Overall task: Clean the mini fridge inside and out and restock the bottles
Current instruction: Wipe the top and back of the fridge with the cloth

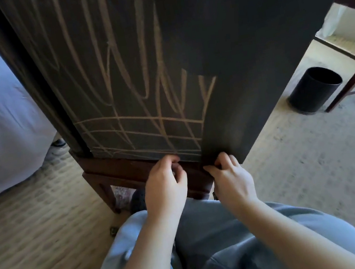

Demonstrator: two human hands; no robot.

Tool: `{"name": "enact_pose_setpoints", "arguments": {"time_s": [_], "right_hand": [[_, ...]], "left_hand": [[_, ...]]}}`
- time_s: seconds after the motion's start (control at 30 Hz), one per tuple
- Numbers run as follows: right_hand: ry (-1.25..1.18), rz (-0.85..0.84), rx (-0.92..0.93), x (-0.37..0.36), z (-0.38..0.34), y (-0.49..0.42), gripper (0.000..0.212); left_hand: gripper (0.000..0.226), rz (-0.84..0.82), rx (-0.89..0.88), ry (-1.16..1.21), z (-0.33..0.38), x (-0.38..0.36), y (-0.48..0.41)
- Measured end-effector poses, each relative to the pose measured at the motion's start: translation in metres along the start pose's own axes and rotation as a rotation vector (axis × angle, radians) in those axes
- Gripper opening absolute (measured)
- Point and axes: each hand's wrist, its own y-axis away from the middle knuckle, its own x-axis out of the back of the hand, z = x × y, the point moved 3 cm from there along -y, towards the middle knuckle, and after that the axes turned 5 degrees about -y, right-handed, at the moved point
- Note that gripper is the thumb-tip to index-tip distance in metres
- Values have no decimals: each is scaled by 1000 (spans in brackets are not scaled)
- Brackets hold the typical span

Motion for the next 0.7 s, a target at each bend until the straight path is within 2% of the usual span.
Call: {"name": "enact_pose_setpoints", "arguments": {"time_s": [0.1,0.17,0.33,0.47,0.57,0.7], "right_hand": [[-19,4,12,-1,2,3,52],[-57,76,21,10,3,1,54],[-271,499,2,96,-17,-39,28],[-292,753,22,167,-31,-80,27],[-202,780,26,175,-43,-89,29],[-97,605,116,116,-48,-67,35]], "left_hand": [[16,8,8,8,2,0,-2],[16,14,5,15,4,1,-2],[19,17,17,30,3,6,0],[20,42,80,15,-6,14,-1],[22,34,59,20,-13,17,-1],[21,-8,100,2,-19,19,-3]]}}
